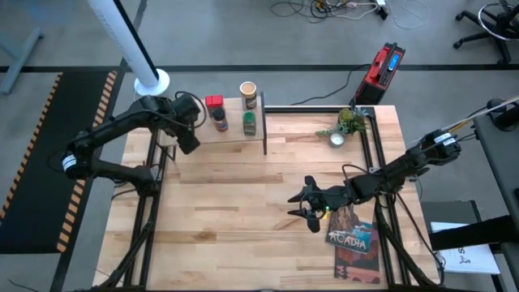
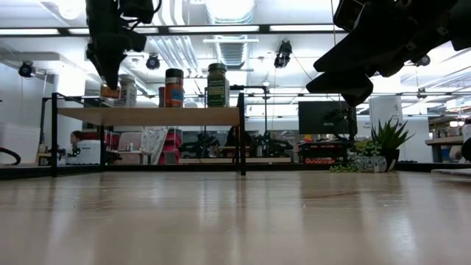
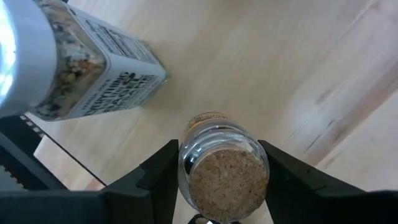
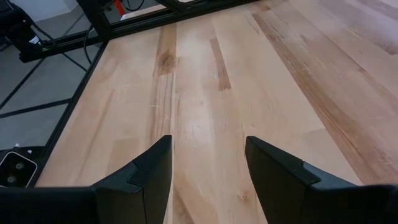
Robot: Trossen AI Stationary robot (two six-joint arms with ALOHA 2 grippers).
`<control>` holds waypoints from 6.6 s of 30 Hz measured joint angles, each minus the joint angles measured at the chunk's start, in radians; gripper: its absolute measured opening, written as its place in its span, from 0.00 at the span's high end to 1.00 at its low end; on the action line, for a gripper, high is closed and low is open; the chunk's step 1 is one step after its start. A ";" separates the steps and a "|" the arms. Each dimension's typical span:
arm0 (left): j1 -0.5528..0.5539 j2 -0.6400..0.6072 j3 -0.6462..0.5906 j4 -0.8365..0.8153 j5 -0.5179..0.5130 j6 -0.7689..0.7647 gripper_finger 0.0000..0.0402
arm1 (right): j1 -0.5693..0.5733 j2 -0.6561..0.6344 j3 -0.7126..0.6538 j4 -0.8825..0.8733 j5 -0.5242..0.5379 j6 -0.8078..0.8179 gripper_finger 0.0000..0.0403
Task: Shelf spices
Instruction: Put the transparent seasoning bottle on the shelf, then return to Home Position
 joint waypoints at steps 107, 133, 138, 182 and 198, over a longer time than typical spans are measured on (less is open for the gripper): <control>-0.828 -0.358 -0.486 1.042 0.237 -0.218 0.63 | 0.361 -0.359 0.000 0.096 0.372 -0.450 0.55; -1.023 -0.298 -0.797 1.759 0.243 -0.127 0.75 | 0.366 -0.559 -0.146 -0.216 0.247 -0.197 0.55; -1.032 -0.298 -0.843 1.791 0.259 -0.036 0.77 | 0.364 -0.658 -0.276 -0.202 0.272 -0.126 0.55; -1.031 -0.361 -1.237 2.203 0.344 -0.011 0.73 | 0.364 -0.850 -0.502 -0.367 0.264 0.064 0.55; -1.030 -0.403 -1.238 1.754 0.233 -0.010 0.77 | 0.364 -0.850 -0.502 -0.367 0.263 0.064 0.55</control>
